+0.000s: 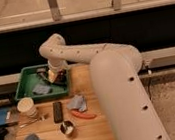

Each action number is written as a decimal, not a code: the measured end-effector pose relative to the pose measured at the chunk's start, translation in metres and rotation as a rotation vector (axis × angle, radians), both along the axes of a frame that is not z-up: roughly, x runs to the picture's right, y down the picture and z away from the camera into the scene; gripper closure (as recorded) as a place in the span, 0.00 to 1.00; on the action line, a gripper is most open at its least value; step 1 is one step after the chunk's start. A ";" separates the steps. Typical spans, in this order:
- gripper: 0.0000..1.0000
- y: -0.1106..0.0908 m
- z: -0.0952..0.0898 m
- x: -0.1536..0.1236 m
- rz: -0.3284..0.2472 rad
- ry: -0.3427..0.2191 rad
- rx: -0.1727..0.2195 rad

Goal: Place brush in plastic cup

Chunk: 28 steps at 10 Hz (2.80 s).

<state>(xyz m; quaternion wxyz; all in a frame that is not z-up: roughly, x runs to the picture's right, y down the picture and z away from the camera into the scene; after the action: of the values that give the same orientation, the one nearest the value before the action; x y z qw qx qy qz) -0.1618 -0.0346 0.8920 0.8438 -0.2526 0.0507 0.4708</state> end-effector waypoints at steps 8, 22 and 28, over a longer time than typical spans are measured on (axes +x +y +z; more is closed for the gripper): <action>0.20 -0.003 0.016 -0.052 0.015 -0.137 0.021; 0.20 0.008 0.044 -0.111 -0.031 -0.308 -0.024; 0.20 -0.025 0.027 -0.105 -0.052 -0.298 0.051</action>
<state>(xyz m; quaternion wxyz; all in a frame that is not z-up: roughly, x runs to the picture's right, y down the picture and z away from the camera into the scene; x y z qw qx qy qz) -0.2666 -0.0594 0.9193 0.8600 -0.2968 -0.0805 0.4072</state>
